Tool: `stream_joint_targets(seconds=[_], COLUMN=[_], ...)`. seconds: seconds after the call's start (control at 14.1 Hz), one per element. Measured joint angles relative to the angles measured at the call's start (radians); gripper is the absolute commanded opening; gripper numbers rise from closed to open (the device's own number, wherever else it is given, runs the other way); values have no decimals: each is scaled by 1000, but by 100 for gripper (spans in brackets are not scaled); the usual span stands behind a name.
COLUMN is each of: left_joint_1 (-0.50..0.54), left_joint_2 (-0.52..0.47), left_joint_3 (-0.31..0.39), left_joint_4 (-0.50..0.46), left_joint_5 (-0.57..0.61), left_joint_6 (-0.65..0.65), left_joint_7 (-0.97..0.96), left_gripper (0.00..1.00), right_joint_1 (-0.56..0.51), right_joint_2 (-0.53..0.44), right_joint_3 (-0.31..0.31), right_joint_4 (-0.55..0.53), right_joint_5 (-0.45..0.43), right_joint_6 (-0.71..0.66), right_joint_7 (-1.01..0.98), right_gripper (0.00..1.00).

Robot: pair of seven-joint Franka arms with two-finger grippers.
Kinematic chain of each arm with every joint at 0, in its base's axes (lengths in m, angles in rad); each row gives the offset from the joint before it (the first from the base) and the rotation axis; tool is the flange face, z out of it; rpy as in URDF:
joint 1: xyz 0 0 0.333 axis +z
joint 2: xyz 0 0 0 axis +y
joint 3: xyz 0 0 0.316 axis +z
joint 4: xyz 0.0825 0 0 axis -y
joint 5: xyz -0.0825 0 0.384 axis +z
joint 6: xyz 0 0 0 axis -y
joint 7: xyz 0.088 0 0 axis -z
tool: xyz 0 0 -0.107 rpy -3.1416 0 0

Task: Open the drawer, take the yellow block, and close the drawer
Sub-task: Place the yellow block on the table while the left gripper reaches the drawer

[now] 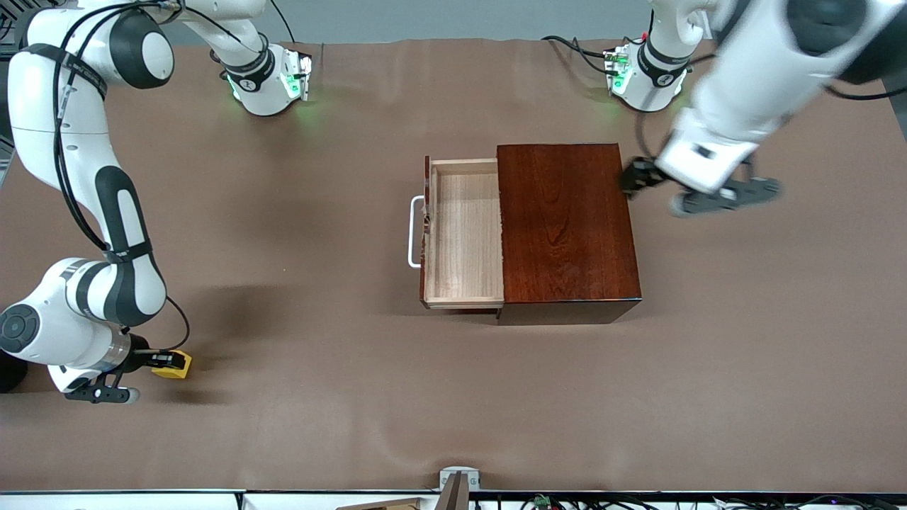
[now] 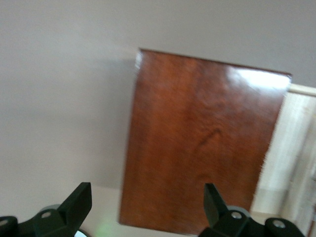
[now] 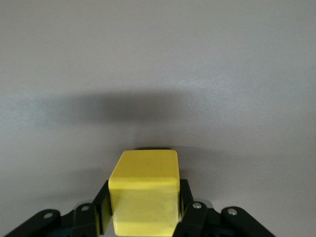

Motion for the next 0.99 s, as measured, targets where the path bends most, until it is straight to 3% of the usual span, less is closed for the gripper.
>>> stream_joint_targets(seconds=[0.14,0.21,0.28,0.71,0.99], left_joint_1=[-87,-136,-184,-399,-496], left_joint_2=[32,60,92,282,424], left_joint_3=[-5,-6,-6,-5,4], left_joint_4=[-1,-1,5,144,231], left_joint_5=[0,0,0,1,1], left_joint_6=[0,1,6,62,170], left_joint_7=[-153,-222,-297,-685,-894], left_gripper=[100,100,100,100,100], right_joint_1=[6,8,9,7,9], right_joint_2=[0,0,0,-8,-117], right_joint_3=[5,7,9,8,9], right_joint_4=[3,3,3,22,49], right_joint_5=[0,0,0,0,0], right_joint_6=[0,0,0,-4,-206], right_joint_7=[0,0,0,0,-1], right_gripper=[37,61,100,100,100])
